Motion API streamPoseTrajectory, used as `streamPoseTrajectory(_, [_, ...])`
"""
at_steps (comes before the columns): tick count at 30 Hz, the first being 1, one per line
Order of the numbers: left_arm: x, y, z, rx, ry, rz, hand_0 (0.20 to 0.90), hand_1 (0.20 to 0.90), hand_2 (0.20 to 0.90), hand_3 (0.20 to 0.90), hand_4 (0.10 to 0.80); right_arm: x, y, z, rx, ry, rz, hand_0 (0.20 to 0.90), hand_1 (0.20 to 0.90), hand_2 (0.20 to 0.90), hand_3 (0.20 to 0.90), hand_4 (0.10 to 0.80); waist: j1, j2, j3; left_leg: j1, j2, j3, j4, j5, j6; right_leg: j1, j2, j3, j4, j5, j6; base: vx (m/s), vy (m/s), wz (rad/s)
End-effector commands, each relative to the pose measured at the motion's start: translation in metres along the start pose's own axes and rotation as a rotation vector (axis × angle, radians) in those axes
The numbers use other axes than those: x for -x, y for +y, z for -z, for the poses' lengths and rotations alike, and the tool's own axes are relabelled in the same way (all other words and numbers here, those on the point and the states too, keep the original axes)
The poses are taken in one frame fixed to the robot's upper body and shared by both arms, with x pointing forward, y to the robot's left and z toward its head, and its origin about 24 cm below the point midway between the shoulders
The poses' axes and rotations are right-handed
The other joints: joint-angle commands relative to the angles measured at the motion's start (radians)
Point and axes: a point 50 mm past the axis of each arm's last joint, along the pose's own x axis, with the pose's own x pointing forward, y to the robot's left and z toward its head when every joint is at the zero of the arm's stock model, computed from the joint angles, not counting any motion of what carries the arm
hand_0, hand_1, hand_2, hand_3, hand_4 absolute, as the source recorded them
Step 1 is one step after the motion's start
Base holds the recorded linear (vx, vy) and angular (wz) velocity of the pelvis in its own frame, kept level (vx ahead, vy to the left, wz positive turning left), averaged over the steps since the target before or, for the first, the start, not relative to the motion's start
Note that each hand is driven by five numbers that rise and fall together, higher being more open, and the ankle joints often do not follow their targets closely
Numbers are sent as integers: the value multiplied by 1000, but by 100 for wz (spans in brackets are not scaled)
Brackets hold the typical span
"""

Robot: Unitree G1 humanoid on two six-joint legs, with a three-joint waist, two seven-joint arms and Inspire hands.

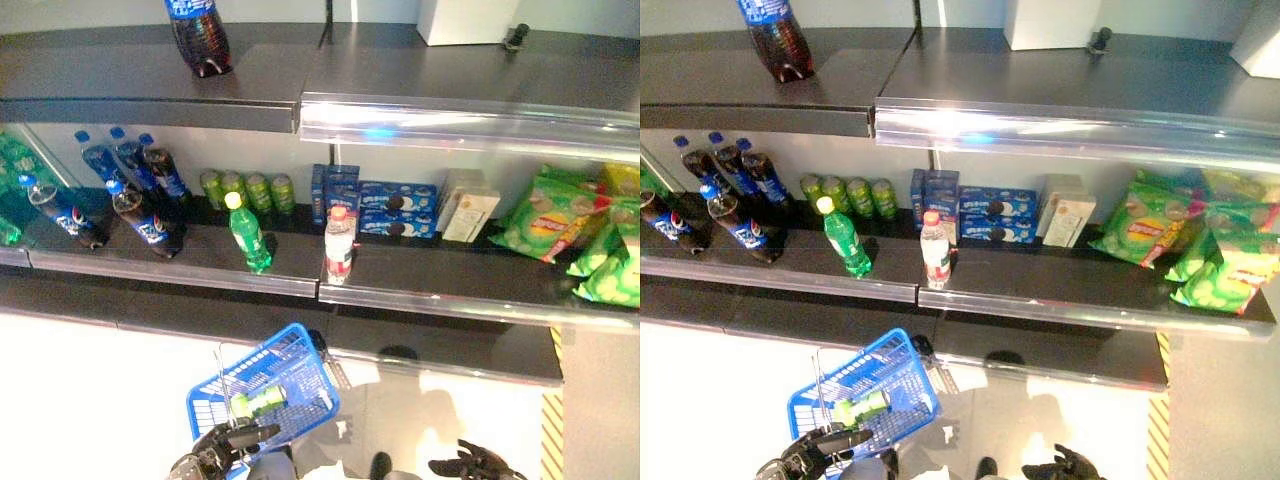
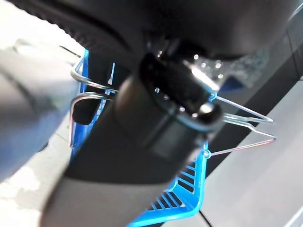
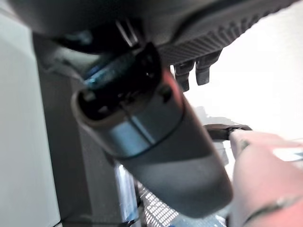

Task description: Pick up the drink and place into the basket.

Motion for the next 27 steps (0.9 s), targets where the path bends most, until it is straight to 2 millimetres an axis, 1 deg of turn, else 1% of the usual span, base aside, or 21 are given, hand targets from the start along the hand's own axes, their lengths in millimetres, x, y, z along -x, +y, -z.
streamPoseTrajectory(1, [4,9,-31,-52,-148,44,300,300,300,200,100,-1,-6,-9,-16,-40,38,900,900,900,900,800,11,23,-35,42,29,11,-91,-102,16,-56,46,30,122,-40,12,-40,210,45])
streamPoseTrajectory(2, [4,10,-32,-53,-147,44,300,300,300,200,100,-1,-6,-9,-19,-39,38,900,900,900,900,800,10,24,-34,48,30,12,-100,-99,15,-57,45,27,126,-40,14,-22,193,79])
streamPoseTrajectory(3, [4,12,-33,-62,-138,41,300,300,300,200,100,-1,-5,-9,-40,-34,41,900,900,900,900,800,7,29,-34,68,31,11,-129,-95,10,-67,34,16,146,-33,31,1,117,74])
streamPoseTrajectory(4, [5,15,-34,-68,-131,36,300,300,300,200,100,-1,-3,-9,-63,-32,41,900,900,900,900,800,7,31,-33,80,28,5,-138,-96,10,-69,31,14,154,-29,40,-4,149,62])
streamPoseTrajectory(6, [6,16,-34,-70,-127,36,300,300,300,200,100,-1,-2,-8,-74,-33,36,900,900,900,900,800,6,31,-32,85,26,2,-141,-98,12,-68,31,14,155,-27,44,-1,104,9])
streamPoseTrajectory(7, [7,21,-33,-71,-121,27,300,300,300,200,100,-1,0,-7,-60,-42,14,900,900,900,900,800,8,25,-33,95,4,-4,-151,-109,23,-64,25,18,144,-9,58,11,127,-8])
streamPoseTrajectory(8, [8,24,-33,-72,-116,16,300,300,300,200,100,-1,3,-7,-52,-43,5,900,900,900,900,800,6,17,-34,106,-12,-9,-159,-117,35,-69,15,32,135,18,75,12,153,-9])
streamPoseTrajectory(9, [9,25,-34,-72,-113,10,300,300,300,200,100,-2,4,-7,-56,-41,5,900,900,900,900,800,5,13,-33,111,-19,-10,-163,-122,41,-73,10,40,134,31,84,-9,82,-4])
streamPoseTrajectory(10, [9,27,-35,-80,-112,3,300,300,300,200,100,-2,6,-8,-61,-41,0,900,900,900,900,800,1,11,-32,115,-24,-11,-167,-126,49,-83,4,60,142,41,94,-24,49,3])
streamPoseTrajectory(12, [10,28,-37,-91,-114,3,300,300,300,200,100,-2,7,-9,-48,-43,-9,900,900,900,900,800,0,12,-33,115,-23,-10,-170,-126,54,-83,6,72,145,33,93,-46,26,4])
streamPoseTrajectory(13, [10,29,-40,-78,-125,-8,300,300,300,200,100,-3,9,-10,-36,-46,-19,900,900,900,900,800,6,11,-37,113,-26,0,-169,-127,58,-76,-3,59,132,32,94,-51,13,4])
streamPoseTrajectory(16, [9,29,-40,-53,-126,-17,300,300,300,200,100,-3,12,-13,-13,-42,-28,900,900,900,900,800,12,5,-43,114,-31,8,-162,-133,62,-67,-11,48,115,41,97,-15,1,1])
streamPoseTrajectory(20, [7,24,-34,-79,-81,-6,300,300,300,200,100,-4,14,-15,-24,-29,-27,900,900,900,900,800,26,1,-53,121,-24,15,-169,-131,57,-37,-8,30,74,35,90,0,0,0])
streamPoseTrajectory(24, [8,26,-22,-108,-24,-17,300,300,300,200,100,-4,16,-12,-17,-16,-35,900,900,900,900,800,32,-5,-62,130,-19,23,-163,-136,53,-13,-7,20,60,31,89,0,0,0])
streamPoseTrajectory(27, [9,28,-20,-108,-14,-20,300,300,300,200,100,-4,15,-11,-12,-10,-35,900,900,900,900,800,31,-5,-64,134,-18,25,-162,-138,53,-5,-6,19,57,28,87,18,3,3])
